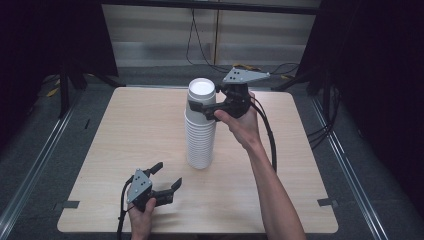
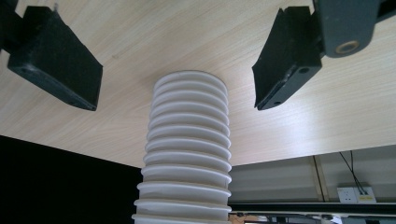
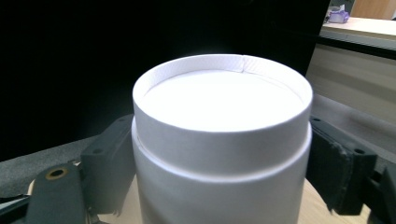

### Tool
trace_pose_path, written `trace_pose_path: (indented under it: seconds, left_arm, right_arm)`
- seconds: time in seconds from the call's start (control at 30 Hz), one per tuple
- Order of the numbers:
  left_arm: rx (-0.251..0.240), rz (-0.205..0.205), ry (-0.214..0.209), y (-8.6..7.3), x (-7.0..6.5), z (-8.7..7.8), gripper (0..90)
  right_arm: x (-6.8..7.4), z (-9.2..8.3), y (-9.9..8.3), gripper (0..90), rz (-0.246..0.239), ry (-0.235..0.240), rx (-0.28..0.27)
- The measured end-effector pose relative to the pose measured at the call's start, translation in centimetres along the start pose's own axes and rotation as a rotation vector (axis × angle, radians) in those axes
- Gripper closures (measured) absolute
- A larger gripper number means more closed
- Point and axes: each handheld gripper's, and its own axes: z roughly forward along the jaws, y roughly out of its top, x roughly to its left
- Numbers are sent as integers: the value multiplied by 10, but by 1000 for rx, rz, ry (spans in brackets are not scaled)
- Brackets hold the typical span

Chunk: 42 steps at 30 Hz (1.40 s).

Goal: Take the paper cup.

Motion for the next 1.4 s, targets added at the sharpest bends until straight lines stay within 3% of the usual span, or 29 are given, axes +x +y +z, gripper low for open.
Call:
trace_pose_path:
  seconds: [0.7,0.97,1.4]
  left_arm:
    - [0,2,-4,0,0,0,157]
    - [-1,3,-3,0,0,0,157]
    - [-1,2,-5,0,0,0,157]
  right_arm:
    - [1,0,4,215,-11,-6,21]
    - [4,-2,11,216,-22,-22,-5]
    - [2,-10,15,222,2,-18,-69]
